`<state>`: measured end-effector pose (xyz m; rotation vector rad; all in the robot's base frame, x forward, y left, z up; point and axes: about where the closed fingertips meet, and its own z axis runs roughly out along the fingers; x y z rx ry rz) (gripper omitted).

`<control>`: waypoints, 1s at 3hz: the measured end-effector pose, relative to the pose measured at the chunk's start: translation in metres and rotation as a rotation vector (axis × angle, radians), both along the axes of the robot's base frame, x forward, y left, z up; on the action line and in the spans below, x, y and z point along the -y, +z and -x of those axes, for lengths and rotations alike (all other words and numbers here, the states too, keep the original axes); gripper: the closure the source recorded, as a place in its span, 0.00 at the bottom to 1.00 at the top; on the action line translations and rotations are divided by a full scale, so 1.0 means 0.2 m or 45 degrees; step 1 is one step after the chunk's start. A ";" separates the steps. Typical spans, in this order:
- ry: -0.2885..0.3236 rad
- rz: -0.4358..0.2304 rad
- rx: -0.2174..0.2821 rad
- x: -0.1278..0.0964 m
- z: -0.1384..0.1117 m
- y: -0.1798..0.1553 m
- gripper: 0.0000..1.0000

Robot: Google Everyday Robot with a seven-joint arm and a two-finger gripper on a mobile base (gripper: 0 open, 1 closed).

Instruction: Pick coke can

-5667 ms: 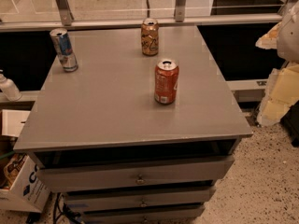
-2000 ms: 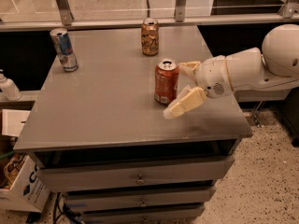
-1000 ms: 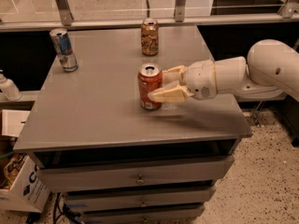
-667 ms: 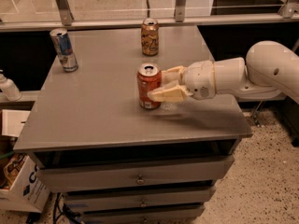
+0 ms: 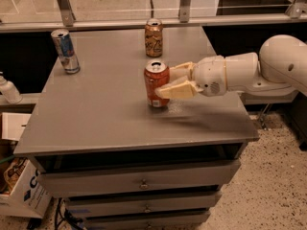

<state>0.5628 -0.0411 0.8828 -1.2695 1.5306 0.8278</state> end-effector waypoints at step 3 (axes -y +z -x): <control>-0.041 -0.017 0.030 0.18 -0.05 0.19 1.00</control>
Offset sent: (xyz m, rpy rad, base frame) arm 0.0143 -0.0557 0.0531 0.0191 -0.0318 -0.0551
